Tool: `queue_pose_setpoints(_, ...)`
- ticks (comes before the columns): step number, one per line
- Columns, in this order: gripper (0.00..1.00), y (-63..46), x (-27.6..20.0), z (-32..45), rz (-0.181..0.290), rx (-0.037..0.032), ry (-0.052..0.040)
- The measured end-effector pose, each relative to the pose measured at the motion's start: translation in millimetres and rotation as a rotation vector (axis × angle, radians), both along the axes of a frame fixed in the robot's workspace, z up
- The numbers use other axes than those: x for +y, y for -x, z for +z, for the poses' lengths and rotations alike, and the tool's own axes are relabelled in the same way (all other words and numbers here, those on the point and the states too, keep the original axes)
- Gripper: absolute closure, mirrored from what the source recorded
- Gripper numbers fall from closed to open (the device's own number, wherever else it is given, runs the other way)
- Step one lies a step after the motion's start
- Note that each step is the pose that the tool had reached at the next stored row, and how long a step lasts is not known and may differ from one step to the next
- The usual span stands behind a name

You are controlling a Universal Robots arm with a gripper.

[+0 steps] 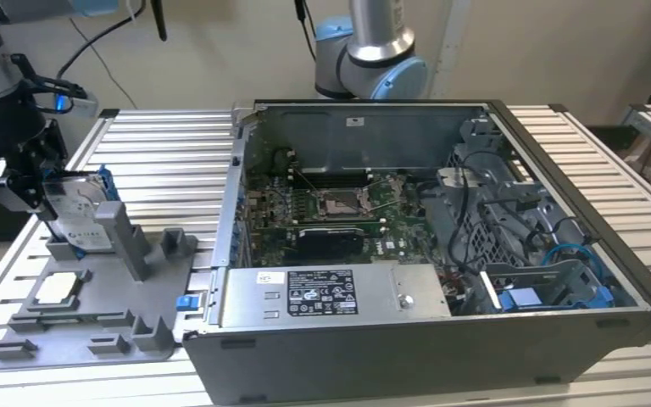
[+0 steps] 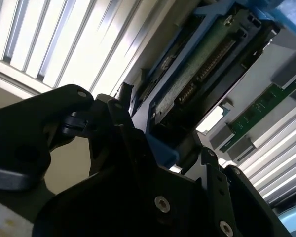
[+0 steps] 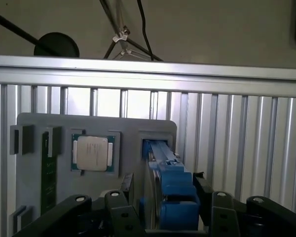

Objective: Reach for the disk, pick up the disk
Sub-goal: 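Pick up the disk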

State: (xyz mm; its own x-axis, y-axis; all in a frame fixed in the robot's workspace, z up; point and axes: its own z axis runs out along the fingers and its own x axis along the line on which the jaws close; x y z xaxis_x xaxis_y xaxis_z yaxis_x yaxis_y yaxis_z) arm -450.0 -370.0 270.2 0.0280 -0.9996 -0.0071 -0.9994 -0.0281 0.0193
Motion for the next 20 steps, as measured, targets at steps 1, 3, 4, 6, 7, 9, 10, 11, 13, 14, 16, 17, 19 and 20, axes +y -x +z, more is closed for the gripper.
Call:
queue_pose_setpoints(1, 0.0, 0.0, 0.0, -0.1, 0.0, 0.0002, 0.0001)
queue_pose_setpoints(3, 0.0, 0.0, 0.0, -0.5, 0.0, 0.0003, 0.0001)
queue_pose_setpoints(4, 0.0, 0.0, 0.0, -1.0, 0.0, -0.0001, 0.0)
queue_pose_setpoints(6, 0.0, 0.0, 0.0, -2.4, 0.0, -0.0001, -0.0001)
queue_pose_setpoints(7, 0.0, 0.0, 0.0, -2.8, 0.0, 0.0001, 0.0)
queue_pose_setpoints(9, 0.0, 0.0, 0.0, -2.9, 0.0, 0.0004, 0.0002)
queue_pose_setpoints(10, 0.0, 0.0, 0.0, -3.4, 0.0, 0.0001, 0.0)
queue_pose_setpoints(11, 0.0, 0.0, 0.0, -4.3, 0.0, -0.0003, -0.0001)
queue_pose_setpoints(13, 0.0, 0.0, 0.0, -5.0, 0.0, 0.0002, 0.0001)
queue_pose_setpoints(14, 0.0, 0.0, 0.0, -5.1, 0.0, 0.0003, 0.0001)
queue_pose_setpoints(16, 0.0, 0.0, 0.0, -5.8, 0.0, 0.0, 0.0)
queue_pose_setpoints(17, 0.0, 0.0, 0.0, -6.4, 0.0, -0.0002, -0.0001)
queue_pose_setpoints(19, 0.0, 0.0, 0.0, -7.2, 0.0, 0.0001, 0.0001)
queue_pose_setpoints(20, 0.0, 0.0, 0.0, -7.3, 0.0, 0.0003, 0.0001)
